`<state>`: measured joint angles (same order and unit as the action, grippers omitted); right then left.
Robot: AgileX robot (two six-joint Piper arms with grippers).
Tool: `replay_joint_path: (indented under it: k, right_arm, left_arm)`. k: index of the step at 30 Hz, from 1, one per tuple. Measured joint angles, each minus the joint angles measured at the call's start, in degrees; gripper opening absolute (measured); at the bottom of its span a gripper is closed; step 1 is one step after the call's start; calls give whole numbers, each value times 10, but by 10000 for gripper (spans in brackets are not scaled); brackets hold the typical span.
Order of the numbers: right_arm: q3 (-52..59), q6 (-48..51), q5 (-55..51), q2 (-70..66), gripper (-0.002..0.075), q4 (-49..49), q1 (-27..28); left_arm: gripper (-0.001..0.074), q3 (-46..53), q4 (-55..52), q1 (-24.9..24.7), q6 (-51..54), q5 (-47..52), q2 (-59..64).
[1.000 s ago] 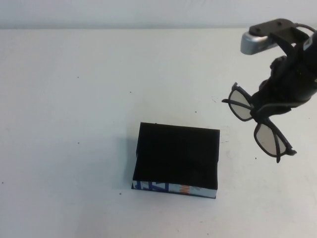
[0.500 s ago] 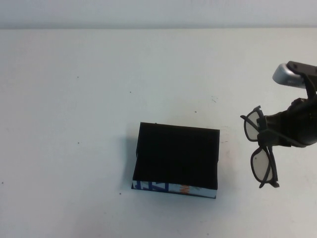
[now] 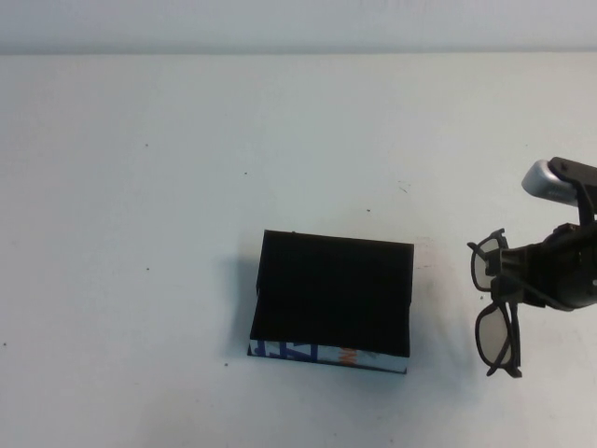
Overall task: Take glasses out of glasses case
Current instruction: Place the glasses on the table
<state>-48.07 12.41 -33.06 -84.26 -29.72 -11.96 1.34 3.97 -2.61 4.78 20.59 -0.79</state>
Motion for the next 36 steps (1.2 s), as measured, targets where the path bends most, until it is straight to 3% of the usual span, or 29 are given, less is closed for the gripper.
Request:
replay_joint_path:
  k: [8,15,21,24,30,36]
  right_arm:
    - [0,0,1,-16,6,-1,0]
    - [0,0,6,-16,108,-2,0]
    - [-1,0,5,-16,130,0,0]
    - [-13,0,-23,-16,116,22,0]
    - [-55,-1,-66,14,6,78,0]
    - [-69,-2,-78,108,-15,137,0]
  left_arm:
    - [-5,0,0,0,0,0,0]
    - [-5,0,0,0,0,0,0]
    - [-5,0,0,0,0,0,0]
    - [-5,0,0,0,0,0,0]
    - [-5,0,0,0,0,0,0]
    - [-5,0,0,0,0,0,0]
